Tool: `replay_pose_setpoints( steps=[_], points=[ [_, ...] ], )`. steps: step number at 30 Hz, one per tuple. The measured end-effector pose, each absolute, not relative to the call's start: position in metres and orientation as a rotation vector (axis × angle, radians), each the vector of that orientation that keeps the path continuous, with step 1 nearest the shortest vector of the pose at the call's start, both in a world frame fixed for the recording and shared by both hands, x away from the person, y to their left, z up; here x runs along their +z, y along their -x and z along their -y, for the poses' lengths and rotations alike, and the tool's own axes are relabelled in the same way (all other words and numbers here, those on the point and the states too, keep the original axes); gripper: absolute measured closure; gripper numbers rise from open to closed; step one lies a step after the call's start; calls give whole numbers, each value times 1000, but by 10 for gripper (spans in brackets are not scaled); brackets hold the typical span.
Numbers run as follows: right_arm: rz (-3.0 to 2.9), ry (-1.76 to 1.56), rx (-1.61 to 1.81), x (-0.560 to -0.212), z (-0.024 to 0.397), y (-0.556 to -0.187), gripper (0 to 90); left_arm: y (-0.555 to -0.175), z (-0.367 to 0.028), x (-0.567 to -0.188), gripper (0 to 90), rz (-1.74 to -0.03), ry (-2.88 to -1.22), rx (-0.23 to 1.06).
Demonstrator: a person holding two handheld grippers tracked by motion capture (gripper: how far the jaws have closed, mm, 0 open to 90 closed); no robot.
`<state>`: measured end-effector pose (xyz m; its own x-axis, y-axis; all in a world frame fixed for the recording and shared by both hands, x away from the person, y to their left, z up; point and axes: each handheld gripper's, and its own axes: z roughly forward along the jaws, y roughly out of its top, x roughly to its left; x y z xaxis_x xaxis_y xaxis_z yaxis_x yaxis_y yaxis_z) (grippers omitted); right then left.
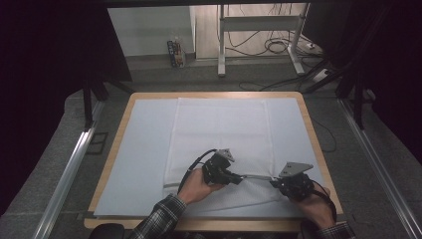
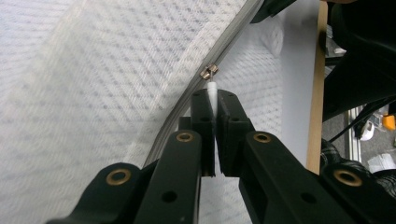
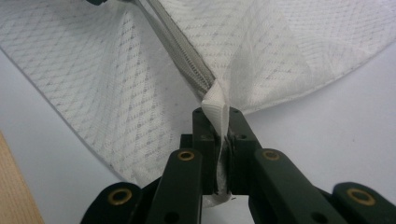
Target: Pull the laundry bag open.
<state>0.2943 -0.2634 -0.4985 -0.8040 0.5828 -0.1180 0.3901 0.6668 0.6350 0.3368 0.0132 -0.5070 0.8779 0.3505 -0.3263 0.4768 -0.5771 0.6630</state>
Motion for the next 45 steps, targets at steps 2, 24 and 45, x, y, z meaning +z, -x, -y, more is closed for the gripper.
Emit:
replay_pose_setpoints(
  steps=[2,24,45],
  points=[
    [-2572,-774,875,-499,264,-294,842,-336,-16,-507,872,-596,-2242,-198],
    [-2572,-785,870,-499,264,-295,841,-330,-45,-510,872,-629,-2214,-173],
    [-2579,-787,863,-500,264,-295,841,-324,-71,-513,872,-681,-2185,-204]
  ],
)
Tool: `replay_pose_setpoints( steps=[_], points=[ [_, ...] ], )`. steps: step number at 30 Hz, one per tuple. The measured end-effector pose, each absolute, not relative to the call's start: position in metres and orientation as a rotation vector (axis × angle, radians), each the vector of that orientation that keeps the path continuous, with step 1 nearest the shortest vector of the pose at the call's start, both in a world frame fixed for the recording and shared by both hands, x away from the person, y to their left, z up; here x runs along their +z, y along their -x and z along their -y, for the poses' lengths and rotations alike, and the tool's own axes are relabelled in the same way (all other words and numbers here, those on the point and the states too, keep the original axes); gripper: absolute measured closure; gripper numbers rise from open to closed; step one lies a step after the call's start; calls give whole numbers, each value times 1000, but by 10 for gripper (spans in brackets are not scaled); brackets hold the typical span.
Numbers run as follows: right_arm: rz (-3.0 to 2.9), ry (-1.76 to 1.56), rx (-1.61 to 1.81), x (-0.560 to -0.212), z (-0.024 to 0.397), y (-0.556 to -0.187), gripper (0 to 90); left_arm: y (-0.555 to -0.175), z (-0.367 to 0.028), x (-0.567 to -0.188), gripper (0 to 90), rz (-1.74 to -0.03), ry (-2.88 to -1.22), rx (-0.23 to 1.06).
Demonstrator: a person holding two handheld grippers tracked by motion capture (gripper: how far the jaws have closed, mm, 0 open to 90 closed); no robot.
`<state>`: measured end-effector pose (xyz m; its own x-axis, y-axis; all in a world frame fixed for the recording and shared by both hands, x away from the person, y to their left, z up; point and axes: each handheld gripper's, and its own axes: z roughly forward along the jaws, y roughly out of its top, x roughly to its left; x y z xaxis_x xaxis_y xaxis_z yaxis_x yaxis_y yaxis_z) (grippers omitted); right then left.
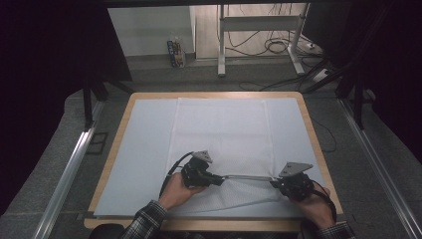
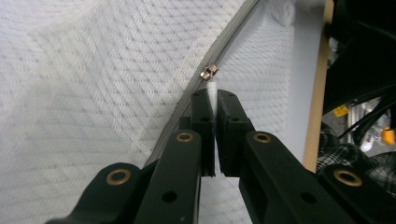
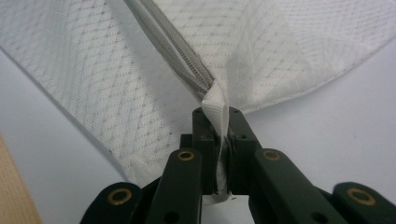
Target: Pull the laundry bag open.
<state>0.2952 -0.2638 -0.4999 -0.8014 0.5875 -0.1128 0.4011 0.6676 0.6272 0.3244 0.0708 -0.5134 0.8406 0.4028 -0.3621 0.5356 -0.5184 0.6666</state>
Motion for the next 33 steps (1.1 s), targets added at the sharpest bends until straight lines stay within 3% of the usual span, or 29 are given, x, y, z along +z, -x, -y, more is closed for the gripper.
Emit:
replay_pose_setpoints(
  steps=[33],
  points=[
    [-2577,-789,866,-500,265,-295,841,-310,-125,-517,873,-823,-2155,-159]
  ],
)
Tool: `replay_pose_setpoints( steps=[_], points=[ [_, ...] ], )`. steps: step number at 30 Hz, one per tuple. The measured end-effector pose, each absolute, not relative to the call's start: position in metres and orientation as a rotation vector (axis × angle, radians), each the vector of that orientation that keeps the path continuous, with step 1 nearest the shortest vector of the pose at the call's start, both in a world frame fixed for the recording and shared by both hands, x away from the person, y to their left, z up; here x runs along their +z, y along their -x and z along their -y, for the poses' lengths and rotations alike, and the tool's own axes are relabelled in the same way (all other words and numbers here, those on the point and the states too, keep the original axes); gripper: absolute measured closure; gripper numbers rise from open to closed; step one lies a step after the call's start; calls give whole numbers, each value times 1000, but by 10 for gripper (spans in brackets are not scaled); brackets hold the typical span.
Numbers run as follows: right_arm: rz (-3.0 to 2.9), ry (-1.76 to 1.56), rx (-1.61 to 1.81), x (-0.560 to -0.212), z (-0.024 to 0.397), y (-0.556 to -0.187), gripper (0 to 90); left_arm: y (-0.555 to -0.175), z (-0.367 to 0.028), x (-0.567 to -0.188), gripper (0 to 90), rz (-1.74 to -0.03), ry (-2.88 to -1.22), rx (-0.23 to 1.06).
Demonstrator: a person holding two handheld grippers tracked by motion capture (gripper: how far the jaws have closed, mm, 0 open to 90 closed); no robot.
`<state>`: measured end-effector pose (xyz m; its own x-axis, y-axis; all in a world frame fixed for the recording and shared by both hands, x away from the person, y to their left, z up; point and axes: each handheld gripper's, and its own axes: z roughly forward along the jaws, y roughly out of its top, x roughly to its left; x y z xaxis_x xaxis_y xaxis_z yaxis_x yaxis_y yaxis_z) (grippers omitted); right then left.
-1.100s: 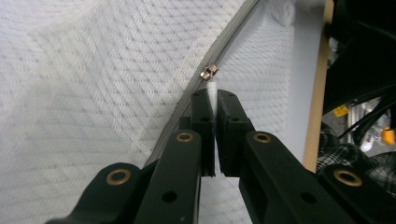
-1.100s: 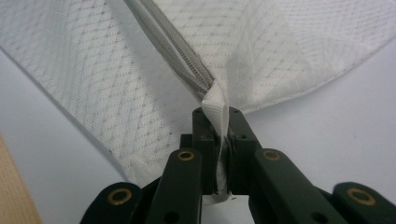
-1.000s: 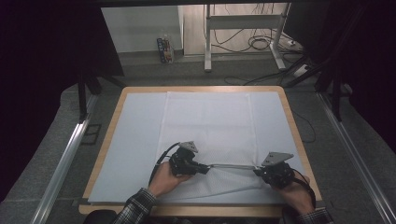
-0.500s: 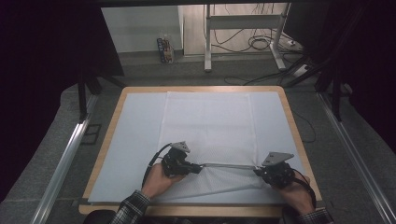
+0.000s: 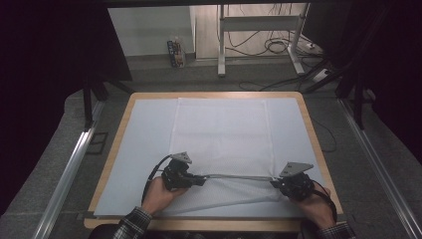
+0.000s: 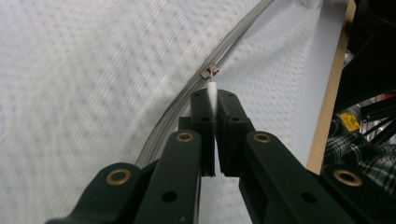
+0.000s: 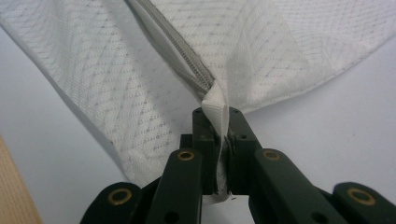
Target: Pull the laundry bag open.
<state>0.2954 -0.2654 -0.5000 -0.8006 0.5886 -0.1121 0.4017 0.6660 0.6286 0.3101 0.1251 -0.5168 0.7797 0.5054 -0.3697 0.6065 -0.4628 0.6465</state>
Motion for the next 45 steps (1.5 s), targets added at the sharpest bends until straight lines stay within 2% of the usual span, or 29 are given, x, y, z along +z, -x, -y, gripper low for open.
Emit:
replay_pose_setpoints(
  steps=[27,45],
  points=[
    [-2579,-789,875,-500,266,-294,840,-293,-160,-520,872,-894,-2136,-130],
    [-2578,-792,860,-500,267,-294,841,-279,-195,-522,873,-1009,-2099,-71]
  ],
)
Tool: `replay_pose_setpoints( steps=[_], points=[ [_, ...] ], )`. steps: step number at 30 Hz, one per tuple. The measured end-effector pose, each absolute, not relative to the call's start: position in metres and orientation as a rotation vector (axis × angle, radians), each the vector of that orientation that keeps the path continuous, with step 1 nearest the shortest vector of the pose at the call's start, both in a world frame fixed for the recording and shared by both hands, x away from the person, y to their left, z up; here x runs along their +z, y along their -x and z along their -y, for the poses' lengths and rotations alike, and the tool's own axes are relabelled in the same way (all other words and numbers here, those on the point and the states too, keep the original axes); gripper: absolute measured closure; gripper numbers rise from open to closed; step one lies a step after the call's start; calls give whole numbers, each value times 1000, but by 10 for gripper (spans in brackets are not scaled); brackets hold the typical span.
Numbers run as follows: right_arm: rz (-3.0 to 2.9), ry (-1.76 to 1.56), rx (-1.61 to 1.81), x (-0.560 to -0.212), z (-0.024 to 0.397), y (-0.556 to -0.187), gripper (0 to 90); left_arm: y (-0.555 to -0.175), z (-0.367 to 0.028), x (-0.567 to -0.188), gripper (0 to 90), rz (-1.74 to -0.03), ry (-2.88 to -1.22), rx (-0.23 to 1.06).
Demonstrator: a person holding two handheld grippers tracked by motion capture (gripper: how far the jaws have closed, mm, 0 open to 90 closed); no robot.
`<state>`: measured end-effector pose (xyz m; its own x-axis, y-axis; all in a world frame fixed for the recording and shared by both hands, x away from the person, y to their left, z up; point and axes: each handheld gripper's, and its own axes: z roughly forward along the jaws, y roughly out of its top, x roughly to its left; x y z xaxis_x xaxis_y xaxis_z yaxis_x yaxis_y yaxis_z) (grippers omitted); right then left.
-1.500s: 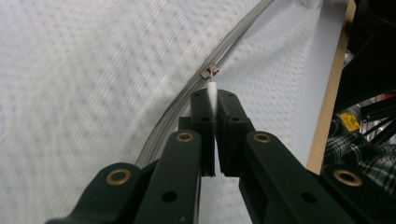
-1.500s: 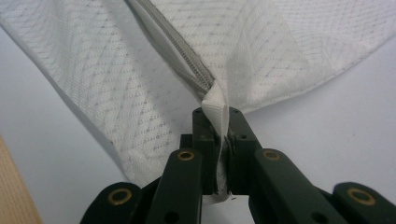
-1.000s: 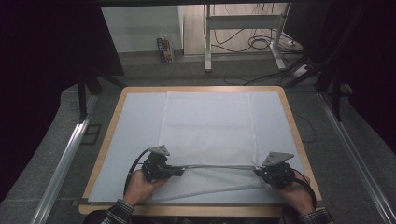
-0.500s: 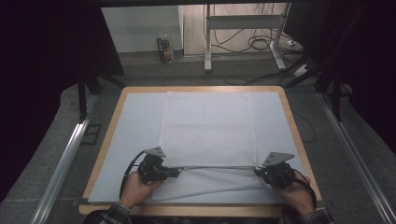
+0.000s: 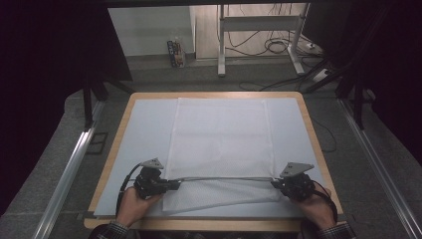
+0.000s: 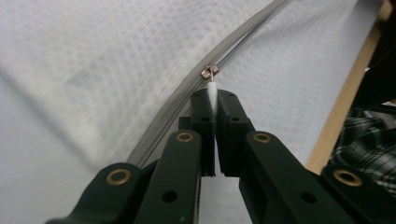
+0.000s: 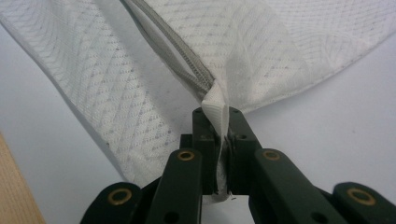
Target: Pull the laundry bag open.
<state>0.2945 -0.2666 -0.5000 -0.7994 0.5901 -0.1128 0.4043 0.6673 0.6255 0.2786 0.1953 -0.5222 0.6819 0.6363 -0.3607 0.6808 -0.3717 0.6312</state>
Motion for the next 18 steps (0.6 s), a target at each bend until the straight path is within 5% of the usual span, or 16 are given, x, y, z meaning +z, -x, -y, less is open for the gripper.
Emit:
replay_pose_setpoints(
  steps=[18],
  points=[
    [-2591,-799,858,-501,266,-294,842,-267,-220,-523,873,-1087,-2090,-14]
  ],
)
